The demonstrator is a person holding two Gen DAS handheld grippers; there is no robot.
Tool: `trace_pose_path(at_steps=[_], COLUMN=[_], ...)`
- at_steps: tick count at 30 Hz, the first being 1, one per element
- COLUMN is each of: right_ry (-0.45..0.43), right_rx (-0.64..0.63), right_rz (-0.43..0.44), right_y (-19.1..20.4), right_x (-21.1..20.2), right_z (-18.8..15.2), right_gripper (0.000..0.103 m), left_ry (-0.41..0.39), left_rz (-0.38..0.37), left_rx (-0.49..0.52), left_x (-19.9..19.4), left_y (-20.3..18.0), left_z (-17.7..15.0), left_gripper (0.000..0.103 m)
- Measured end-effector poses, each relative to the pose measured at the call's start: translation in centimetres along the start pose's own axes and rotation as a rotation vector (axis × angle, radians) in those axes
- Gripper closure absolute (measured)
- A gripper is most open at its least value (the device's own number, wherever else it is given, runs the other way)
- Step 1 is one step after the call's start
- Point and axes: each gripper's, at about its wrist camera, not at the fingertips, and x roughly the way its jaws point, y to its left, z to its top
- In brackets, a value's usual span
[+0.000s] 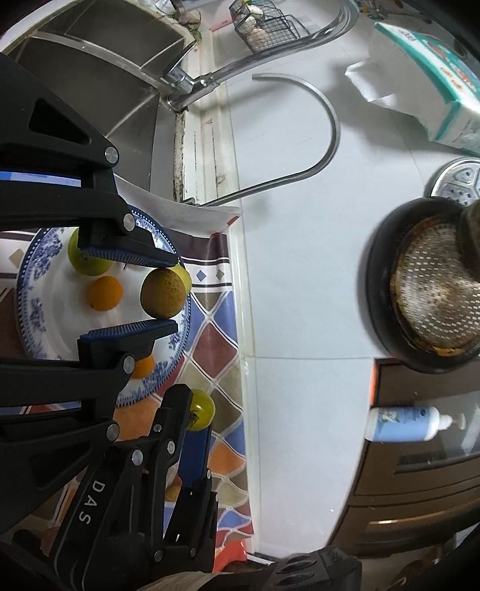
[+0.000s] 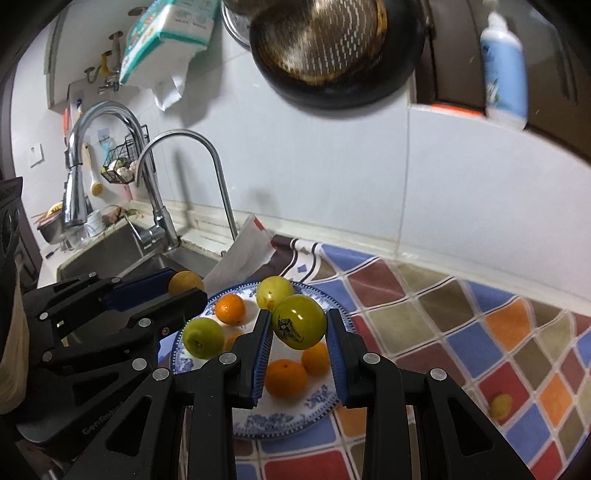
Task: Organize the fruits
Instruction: 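Open the left tool over the plate while the right tool releases its fruit, then lift both tools away from the plate toward the remaining fruits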
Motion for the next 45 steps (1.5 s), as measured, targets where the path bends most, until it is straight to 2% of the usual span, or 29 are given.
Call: trace_pose_path(at_steps=[13, 20, 27, 34, 39, 41, 45], right_ry=[0.132, 0.144, 0.118, 0.068, 0.015, 0.001, -0.027], right_rx=[0.01, 0.033, 0.022, 0.007, 0.012, 0.012, 0.019], right_rz=[0.057, 0.065, 0.043, 0.021, -0.003, -0.029, -0.079], right_y=[-1.0, -1.4, -1.2, -0.7, -0.4, -0.5, -0.7], right_x=[7.9, 8.8, 7.0, 2.7, -0.7, -2.1, -4.5], right_z=[-0.4, -0.7, -0.6, -0.8, -0.9, -1.0, -1.3], right_gripper=[0.073, 0.072, 0.07, 0.068, 0.06, 0.051, 0.041], left_ry=[0.086, 0.095, 0.071, 0.044, 0.027, 0.018, 0.003], left_rz=[0.008, 0.009, 0.033, 0.045, 0.039, 0.043, 0.044], left_rx=[0.016, 0.0, -0.028, -0.059, -0.064, -0.071, -0.081], left_x=[5.1, 5.5, 3.4, -0.1, -2.5, -3.7, -5.7], left_y=[1.0, 1.3, 1.2, 0.8, -0.1, -0.4, -1.1], left_z=[-0.6, -0.7, -0.9, -1.0, -1.1, -1.2, -1.3], left_gripper=[0.074, 0.073, 0.071, 0.067, 0.053, 0.049, 0.039])
